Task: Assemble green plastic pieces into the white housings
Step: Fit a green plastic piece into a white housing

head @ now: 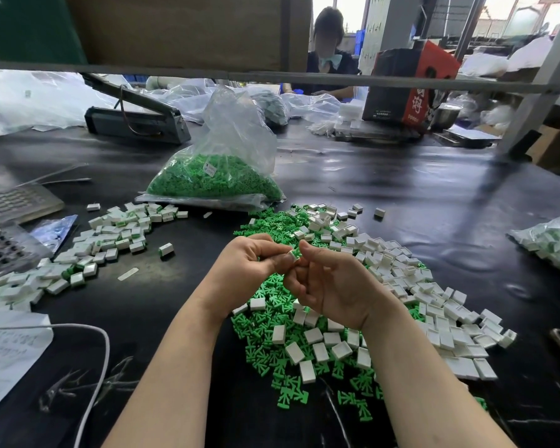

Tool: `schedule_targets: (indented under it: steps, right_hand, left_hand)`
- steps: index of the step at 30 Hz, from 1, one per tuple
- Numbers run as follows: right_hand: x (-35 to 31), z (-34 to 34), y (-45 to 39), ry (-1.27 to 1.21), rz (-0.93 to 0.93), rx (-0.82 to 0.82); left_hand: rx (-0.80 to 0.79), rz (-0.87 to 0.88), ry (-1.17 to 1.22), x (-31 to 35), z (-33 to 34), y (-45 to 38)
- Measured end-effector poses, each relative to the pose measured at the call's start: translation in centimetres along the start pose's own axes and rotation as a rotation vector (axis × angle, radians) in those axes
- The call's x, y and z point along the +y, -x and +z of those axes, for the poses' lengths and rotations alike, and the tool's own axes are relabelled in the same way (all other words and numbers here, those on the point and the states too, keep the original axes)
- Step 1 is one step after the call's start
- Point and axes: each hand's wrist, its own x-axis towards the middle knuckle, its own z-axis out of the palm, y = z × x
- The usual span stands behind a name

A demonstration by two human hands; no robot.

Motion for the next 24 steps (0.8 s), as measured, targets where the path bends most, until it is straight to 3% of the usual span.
schedule_targets:
  steps: [17,21,24]
  right_hand:
    - [-0.38,0.12,0.05,0.002,0.036,0.074]
    - [-0.46,-0.09,0.04,0.190,0.033,0.099]
    - [-0.69,-0.18,-0.01,0.440,-0.021,0.233]
  left_hand:
    - [-0.016,0.052,-0.047,-0.22,-0.18,0.25]
    - [-0.032,0.029,-0.047,-0.38,-0.04,0.12]
    - [-0.051,-0.003,-0.059,-0.50,-0.01,0.09]
